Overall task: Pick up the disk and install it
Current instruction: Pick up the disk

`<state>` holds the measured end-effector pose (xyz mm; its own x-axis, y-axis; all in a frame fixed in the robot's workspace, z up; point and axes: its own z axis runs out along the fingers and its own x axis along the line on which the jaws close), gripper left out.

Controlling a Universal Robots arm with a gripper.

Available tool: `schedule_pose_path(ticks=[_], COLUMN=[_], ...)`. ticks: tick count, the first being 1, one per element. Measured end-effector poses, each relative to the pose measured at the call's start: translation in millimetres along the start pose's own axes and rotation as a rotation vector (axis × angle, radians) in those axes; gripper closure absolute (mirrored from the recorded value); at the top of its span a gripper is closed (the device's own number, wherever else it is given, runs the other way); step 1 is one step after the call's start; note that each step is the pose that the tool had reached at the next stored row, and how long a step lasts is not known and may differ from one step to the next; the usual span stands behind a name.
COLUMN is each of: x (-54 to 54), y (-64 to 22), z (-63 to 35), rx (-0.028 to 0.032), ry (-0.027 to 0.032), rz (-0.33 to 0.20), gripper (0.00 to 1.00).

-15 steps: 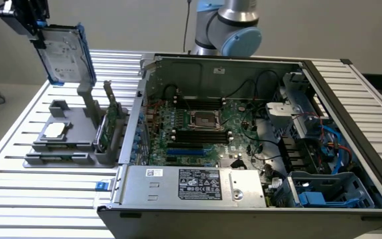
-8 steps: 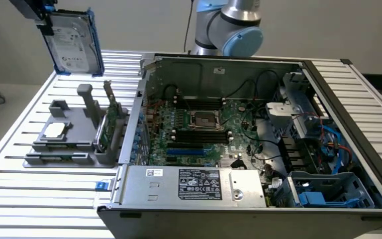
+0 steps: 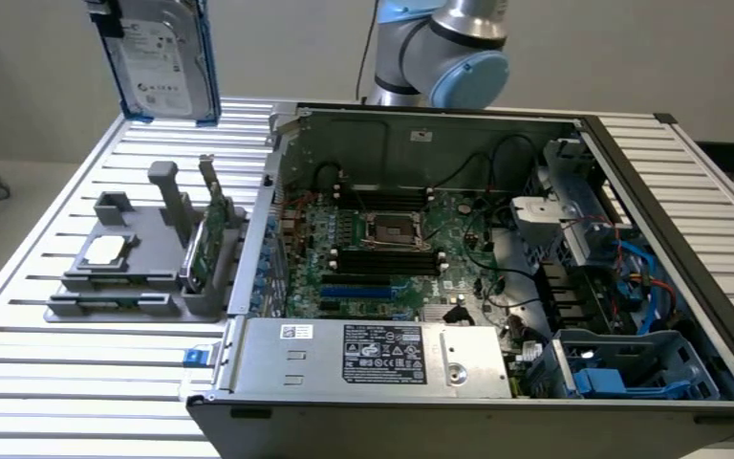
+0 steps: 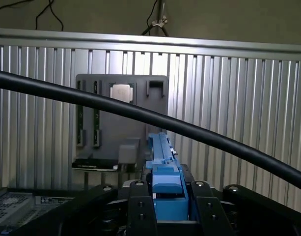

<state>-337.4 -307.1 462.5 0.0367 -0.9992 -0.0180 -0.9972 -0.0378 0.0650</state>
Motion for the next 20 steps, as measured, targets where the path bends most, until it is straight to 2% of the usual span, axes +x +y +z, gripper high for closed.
schedule_pose_path(ticks=[4, 9, 14, 20], x=[0.5, 1.2, 2.0, 3.2], y=[-17.1, -39.2, -61.6, -88.7], z=[-13.5, -25.6, -32.6, -35.3], rx=[-0.0030, -0.0064, -0.0095, -0.0116], ry=[-0.0015, -0.0027, -0.0031, -0.0031], rz=[0.000, -0.001, -0.001, -0.002], gripper=[0.67, 0.67, 0.67, 0.67])
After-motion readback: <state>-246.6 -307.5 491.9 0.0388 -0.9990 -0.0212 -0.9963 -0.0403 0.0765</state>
